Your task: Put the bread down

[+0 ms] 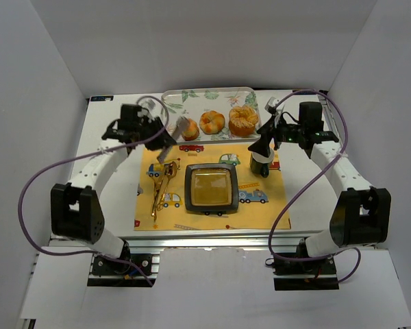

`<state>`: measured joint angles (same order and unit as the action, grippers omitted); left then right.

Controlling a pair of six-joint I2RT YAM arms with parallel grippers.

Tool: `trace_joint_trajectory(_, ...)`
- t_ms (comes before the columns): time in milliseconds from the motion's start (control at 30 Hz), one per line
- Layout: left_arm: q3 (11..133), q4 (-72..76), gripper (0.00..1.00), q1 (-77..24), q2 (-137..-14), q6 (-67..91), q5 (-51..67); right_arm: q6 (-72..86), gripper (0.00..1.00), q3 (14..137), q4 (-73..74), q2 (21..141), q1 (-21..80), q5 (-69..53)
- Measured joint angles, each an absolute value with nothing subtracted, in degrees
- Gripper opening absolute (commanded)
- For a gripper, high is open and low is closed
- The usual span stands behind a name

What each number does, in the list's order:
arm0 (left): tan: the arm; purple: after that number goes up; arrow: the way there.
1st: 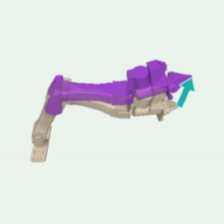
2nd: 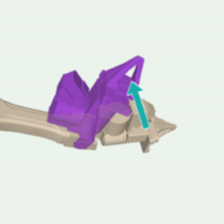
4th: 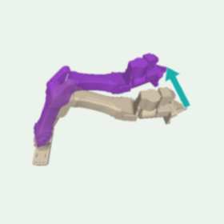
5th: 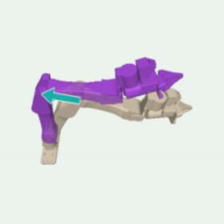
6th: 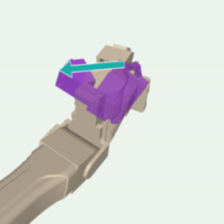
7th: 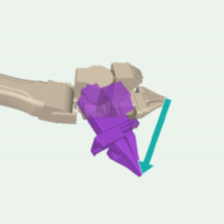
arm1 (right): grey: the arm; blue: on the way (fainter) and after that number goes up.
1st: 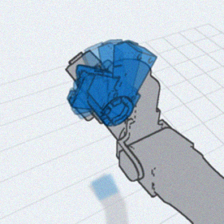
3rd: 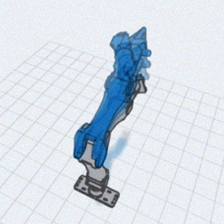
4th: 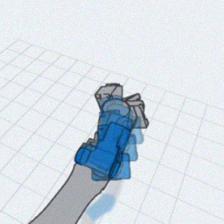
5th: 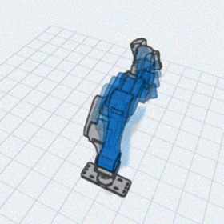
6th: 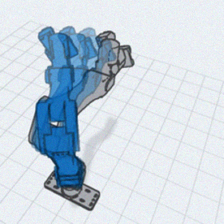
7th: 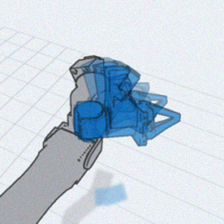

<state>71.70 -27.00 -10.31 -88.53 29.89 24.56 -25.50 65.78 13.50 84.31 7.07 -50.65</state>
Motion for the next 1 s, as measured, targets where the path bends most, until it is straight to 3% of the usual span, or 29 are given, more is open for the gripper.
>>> trace_joint_trajectory(167, 60.03, -30.13, 0.0, -20.91, -79.85, 31.83, 27.2, -29.98, 0.89, 65.78, 15.16, 82.35, 7.09, -54.98)
trace_joint_trajectory(400, 55.02, -32.56, 0.0, -26.04, -72.97, 33.36, 27.55, -31.07, 0.89, 66.06, 16.73, 82.35, 7.07, -56.82)
trace_joint_trajectory(667, 54.02, -32.97, 0.34, -29.47, -74.59, 33.5, 25.39, -31.05, 0.89, 67.2, 17.08, 82.94, 7.07, -57.17)
trace_joint_trajectory(1000, 54.61, -32.58, 0.48, -29.47, -74.56, 33.91, 24.18, -31.05, 0.89, 67.2, 17.1, 82.91, 7.07, -57.19)
